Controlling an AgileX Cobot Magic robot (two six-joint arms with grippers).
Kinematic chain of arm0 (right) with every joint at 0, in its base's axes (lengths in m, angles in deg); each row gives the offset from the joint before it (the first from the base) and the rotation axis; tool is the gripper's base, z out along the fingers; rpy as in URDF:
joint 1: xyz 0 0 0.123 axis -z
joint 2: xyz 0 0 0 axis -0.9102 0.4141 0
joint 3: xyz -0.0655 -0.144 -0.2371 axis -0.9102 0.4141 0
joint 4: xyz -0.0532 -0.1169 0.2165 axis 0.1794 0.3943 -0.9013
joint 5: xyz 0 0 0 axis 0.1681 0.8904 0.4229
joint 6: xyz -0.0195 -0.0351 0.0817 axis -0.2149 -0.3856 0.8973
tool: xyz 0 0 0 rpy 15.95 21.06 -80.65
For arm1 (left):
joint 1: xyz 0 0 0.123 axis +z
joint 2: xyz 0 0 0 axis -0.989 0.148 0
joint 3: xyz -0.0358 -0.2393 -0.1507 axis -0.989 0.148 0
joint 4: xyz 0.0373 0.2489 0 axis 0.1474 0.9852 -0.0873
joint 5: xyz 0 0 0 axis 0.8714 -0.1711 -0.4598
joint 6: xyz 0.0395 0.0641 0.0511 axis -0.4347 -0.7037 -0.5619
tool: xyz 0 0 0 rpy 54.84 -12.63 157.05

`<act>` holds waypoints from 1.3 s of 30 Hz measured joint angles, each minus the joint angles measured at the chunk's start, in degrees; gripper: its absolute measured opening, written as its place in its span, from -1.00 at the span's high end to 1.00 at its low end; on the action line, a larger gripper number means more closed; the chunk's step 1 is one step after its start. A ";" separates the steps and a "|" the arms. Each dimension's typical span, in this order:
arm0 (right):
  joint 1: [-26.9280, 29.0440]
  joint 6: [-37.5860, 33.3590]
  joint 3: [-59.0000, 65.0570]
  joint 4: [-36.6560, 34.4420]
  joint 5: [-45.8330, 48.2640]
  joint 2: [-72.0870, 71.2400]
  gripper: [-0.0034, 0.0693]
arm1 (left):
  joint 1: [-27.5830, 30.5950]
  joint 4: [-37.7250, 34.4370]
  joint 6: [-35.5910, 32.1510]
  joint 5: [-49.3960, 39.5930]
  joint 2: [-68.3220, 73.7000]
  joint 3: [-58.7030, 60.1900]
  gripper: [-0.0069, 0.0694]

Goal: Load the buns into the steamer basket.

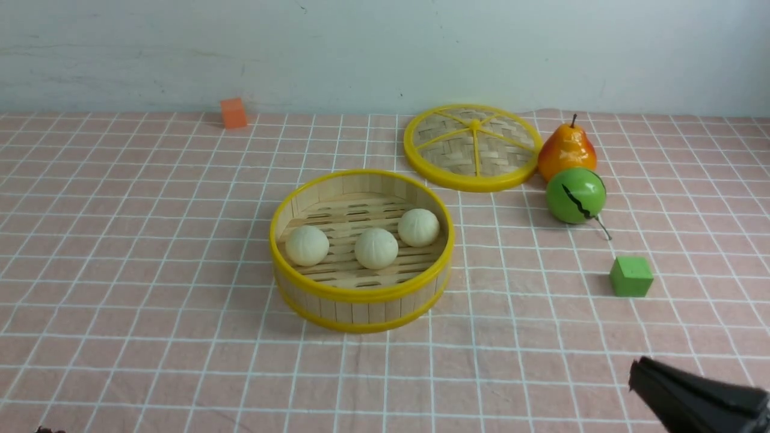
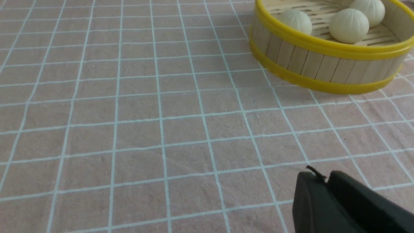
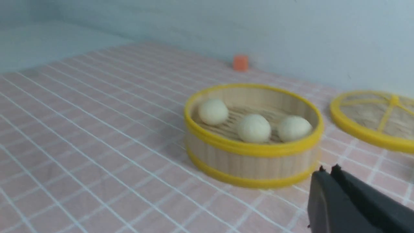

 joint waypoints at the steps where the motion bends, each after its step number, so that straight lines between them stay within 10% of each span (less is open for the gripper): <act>1: 0.00 0.00 0.31 0.14 -0.94 0.00 0.91 | 0.00 0.00 0.00 -0.17 0.00 0.00 0.67; 7: 0.00 -3.49 1.86 -3.26 -9.07 -0.74 0.91 | 0.00 0.06 0.00 -0.75 0.00 0.00 0.64; 15: 4.80 -6.95 1.94 -14.66 17.13 -14.15 0.91 | 0.00 0.06 0.00 -1.55 0.00 0.00 0.63; 23: 21.81 -7.31 2.05 -17.41 50.79 -40.50 0.91 | 0.00 0.06 0.00 -1.67 0.00 0.07 0.62; 39: 29.22 -7.31 1.51 -18.89 61.44 -41.42 0.90 | 0.00 0.06 0.00 -2.17 0.00 0.17 0.58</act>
